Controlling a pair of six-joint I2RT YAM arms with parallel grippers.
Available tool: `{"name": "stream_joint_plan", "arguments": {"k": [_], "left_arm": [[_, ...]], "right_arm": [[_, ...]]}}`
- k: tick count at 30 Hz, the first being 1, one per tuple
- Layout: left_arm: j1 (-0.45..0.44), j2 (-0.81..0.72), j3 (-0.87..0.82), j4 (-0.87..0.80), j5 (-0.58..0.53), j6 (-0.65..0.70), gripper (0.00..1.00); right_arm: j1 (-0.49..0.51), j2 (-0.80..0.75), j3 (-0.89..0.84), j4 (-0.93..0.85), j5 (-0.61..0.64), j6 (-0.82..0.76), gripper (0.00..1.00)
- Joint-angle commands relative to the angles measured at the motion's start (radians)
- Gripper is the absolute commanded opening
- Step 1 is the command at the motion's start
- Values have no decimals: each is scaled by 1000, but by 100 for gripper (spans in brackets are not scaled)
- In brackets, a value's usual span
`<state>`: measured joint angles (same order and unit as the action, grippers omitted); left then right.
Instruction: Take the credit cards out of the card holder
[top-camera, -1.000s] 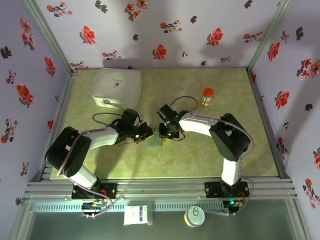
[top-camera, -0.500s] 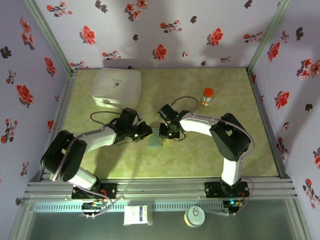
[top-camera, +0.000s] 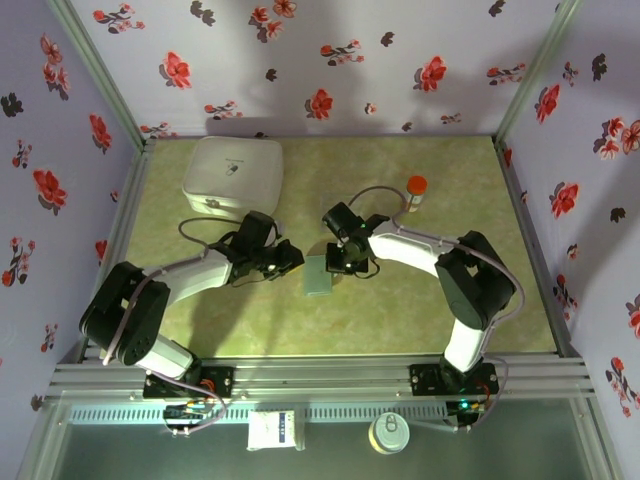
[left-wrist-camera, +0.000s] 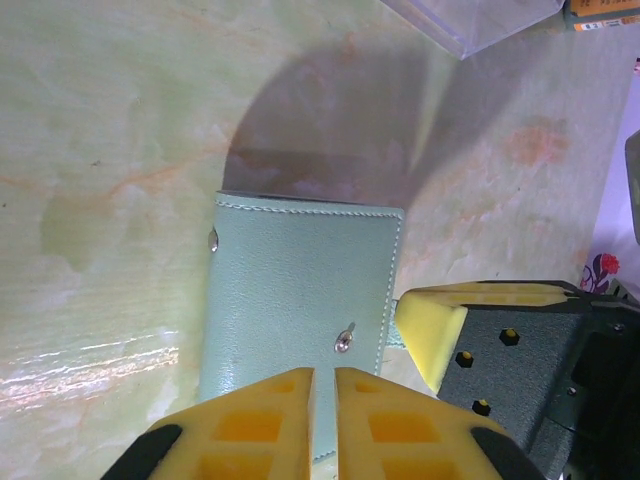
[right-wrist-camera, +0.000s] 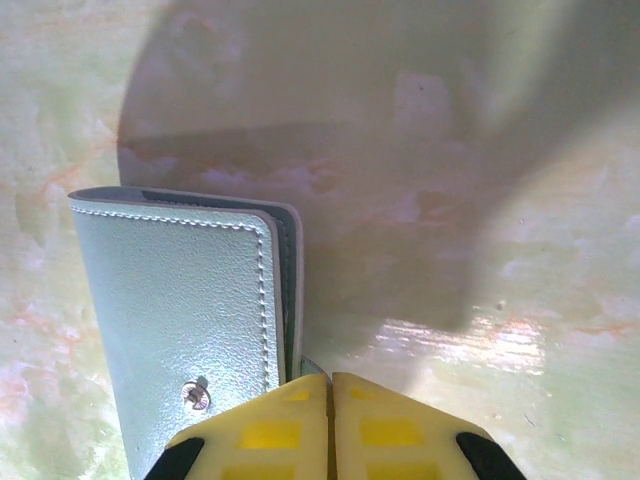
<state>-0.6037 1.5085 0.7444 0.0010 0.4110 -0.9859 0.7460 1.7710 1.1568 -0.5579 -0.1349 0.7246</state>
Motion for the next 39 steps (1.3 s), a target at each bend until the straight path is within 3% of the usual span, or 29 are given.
{"name": "stream_joint_plan", "arguments": {"k": [1,5,8,21,39], "left_arm": [[5,-13,24,-35,-8,28,14],[4,-1,25,-35,-4,31,13],[2,30,31,-22,13,30,7],[-39,152,86,-1,44,27,7],[9,128,-3,-7,26,47,6]], "right_arm": [[-4,-31,47,-72,23,-33,3],[-4,-35,76,-113,26,-55,3],[-4,-47,85,-120,26,-64,3],[11,-74,133,-152,-5,-50,4],[120,-29,211,-98,24,58,6]]}}
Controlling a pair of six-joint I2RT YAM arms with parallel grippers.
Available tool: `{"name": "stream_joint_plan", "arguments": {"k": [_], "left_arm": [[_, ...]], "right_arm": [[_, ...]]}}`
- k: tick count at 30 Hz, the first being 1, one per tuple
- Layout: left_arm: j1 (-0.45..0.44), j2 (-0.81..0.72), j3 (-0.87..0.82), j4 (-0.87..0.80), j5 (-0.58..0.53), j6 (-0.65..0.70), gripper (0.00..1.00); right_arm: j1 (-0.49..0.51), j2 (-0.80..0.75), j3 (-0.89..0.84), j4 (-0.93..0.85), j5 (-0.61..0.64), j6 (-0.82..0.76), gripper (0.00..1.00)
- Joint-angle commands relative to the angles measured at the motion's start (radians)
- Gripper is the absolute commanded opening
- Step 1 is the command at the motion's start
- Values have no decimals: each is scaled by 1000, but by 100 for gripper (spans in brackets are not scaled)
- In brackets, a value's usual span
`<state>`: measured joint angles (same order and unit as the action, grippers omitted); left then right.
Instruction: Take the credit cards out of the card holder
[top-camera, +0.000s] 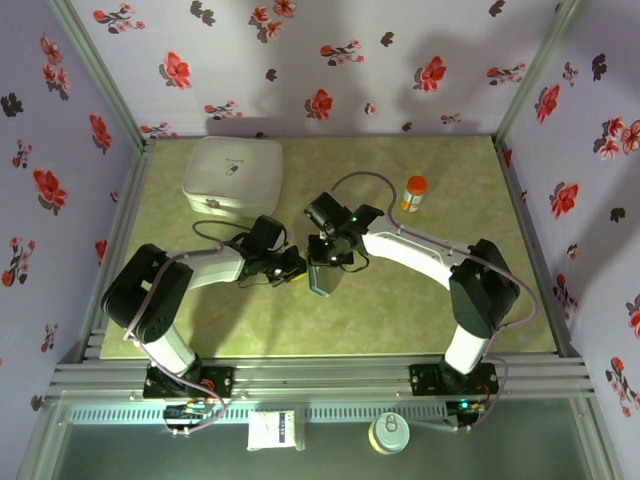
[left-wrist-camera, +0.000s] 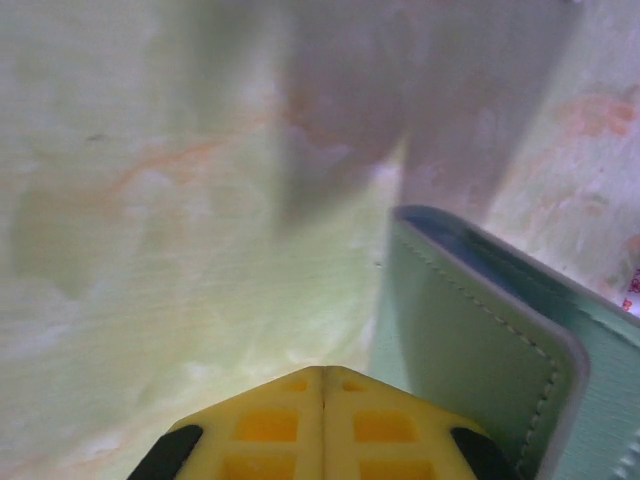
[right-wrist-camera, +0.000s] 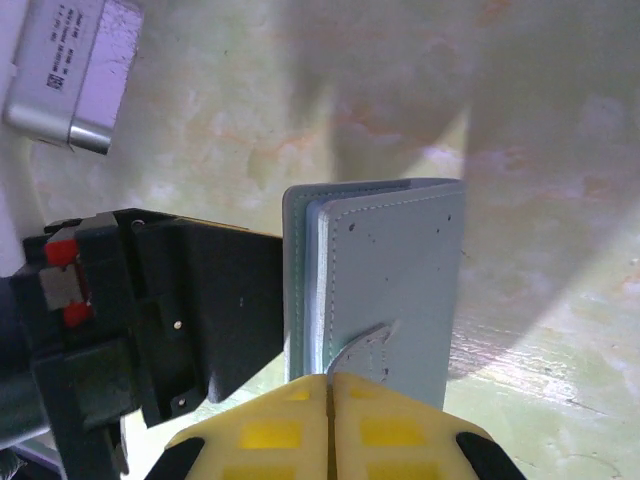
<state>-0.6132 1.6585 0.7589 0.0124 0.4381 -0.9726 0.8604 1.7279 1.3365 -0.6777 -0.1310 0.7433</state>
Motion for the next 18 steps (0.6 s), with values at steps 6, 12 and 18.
{"name": "stream_joint_plan", "arguments": {"k": [6,12,18], "left_arm": [[68,-23,-65,-15,9,57,5],[120,-9,-91,-12,36,82,5],[169,-39,-109,-27,48,100,6]], "right_arm": [[10,31,21,66,24,73,6],[11,46,21,81,15,83,7],[6,-2,1,30,72,56,7]]}}
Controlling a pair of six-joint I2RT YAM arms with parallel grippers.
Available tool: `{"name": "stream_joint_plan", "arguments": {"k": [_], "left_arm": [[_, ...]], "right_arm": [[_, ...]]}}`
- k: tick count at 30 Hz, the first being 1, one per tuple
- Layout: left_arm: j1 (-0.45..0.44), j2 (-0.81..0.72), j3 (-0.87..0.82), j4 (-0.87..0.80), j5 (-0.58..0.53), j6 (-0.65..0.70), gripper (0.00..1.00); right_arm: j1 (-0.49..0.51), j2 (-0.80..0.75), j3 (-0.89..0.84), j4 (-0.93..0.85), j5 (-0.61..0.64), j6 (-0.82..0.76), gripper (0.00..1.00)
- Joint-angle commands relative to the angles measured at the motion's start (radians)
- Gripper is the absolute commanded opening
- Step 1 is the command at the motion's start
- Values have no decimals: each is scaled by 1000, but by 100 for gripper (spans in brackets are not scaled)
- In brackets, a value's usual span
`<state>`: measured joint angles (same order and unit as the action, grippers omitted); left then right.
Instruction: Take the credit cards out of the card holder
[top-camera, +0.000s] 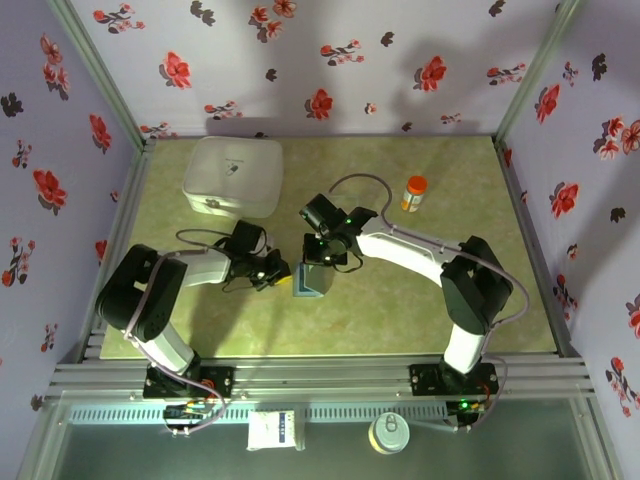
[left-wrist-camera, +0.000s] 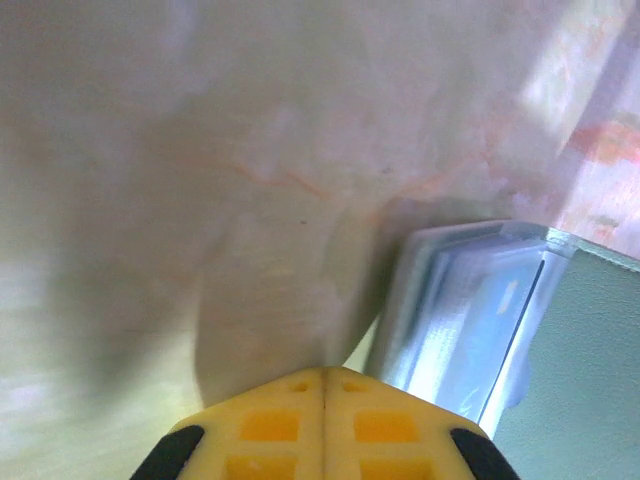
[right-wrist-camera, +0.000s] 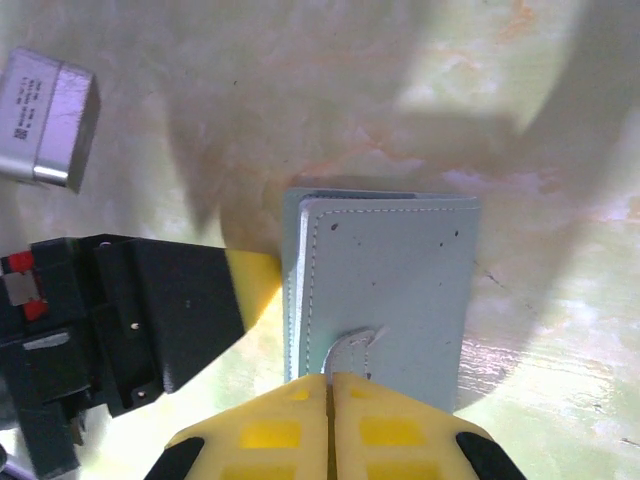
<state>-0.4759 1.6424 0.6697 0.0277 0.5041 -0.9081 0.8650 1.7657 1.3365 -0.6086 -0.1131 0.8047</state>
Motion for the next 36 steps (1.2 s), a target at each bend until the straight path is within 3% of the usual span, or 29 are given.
{"name": "stream_joint_plan", "arguments": {"k": [1,13,25,36], "left_arm": [[35,-31,-18,-48,-16,39,6],[26,-116,7,-67,-5,34,6],[-47,-67,34,-58,-18,-14,5],[-52,-53,25,-101,-86,4,2]], "right_arm": [[-1,-50,-2,-63,75,-16,7],[-78,-131,-141,-128,149,-77,8],[-89,-15,-204,-102,180,-124,7],[-92,44,-191,-72,191,-154,7]]}}
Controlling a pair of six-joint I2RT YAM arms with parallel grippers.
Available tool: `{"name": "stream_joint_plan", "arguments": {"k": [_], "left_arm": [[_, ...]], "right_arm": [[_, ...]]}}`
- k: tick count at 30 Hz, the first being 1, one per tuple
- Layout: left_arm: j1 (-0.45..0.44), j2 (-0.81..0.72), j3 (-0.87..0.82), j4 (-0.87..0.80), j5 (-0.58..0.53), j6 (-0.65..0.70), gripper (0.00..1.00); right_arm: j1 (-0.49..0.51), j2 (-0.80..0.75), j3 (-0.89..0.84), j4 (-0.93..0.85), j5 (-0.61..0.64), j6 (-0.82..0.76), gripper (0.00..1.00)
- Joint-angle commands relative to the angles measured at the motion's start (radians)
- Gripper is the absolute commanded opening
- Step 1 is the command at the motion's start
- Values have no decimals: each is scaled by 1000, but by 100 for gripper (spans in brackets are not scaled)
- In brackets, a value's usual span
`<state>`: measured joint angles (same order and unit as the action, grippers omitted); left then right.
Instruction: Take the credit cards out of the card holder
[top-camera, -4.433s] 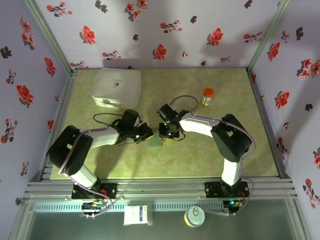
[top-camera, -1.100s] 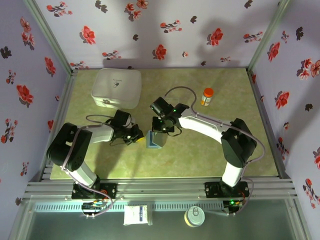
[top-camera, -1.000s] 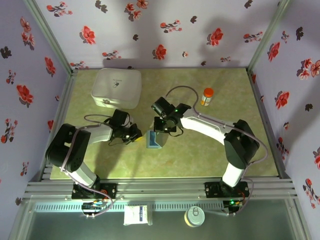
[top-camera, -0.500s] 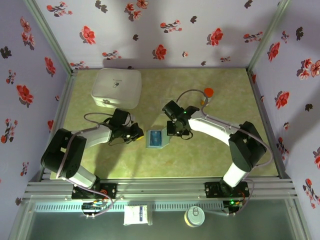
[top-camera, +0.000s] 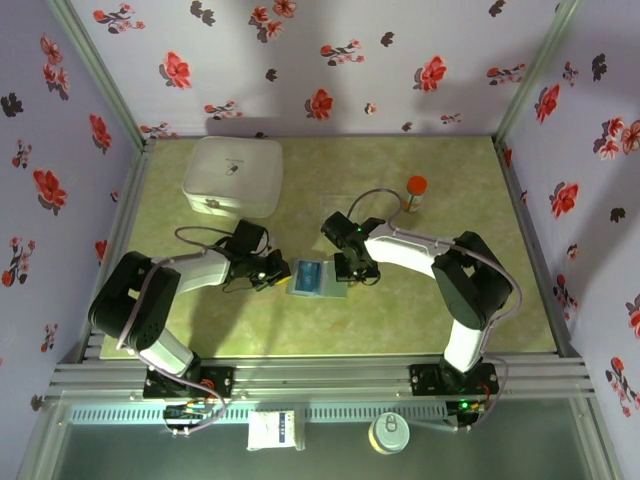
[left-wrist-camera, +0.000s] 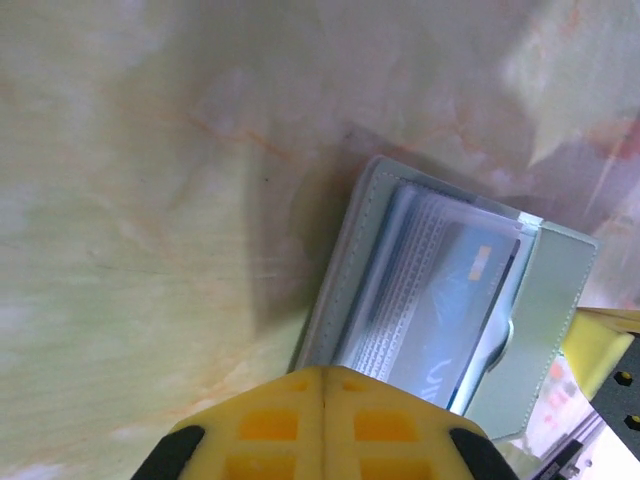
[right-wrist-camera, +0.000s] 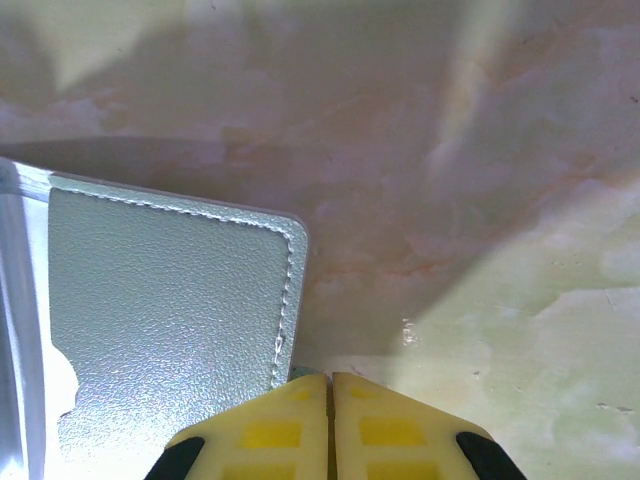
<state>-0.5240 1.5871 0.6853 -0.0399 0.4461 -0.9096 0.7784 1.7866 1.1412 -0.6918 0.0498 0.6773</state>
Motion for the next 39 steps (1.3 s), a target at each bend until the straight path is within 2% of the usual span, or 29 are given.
{"name": "stream_joint_plan", "arguments": {"k": [1,7,14,27,39], "left_arm": [[-5,5,8,-33,-26,6,2],[-6,2,-14,31,10,-8,2],[-5,26,-17,28,19,-7,2],[4,69,-56,-38,-34,0,0],[18,73,-65,-57,-38,7,0]], "right_arm": [[-5,23,5,12,32,-31,7],[-5,40,21,24,34,-57,7],[-5,53,38,24,29,-75,7],[-8,32,23,-44,127,-96,9],[-11,26,-7,-73,206,-82,10]]}}
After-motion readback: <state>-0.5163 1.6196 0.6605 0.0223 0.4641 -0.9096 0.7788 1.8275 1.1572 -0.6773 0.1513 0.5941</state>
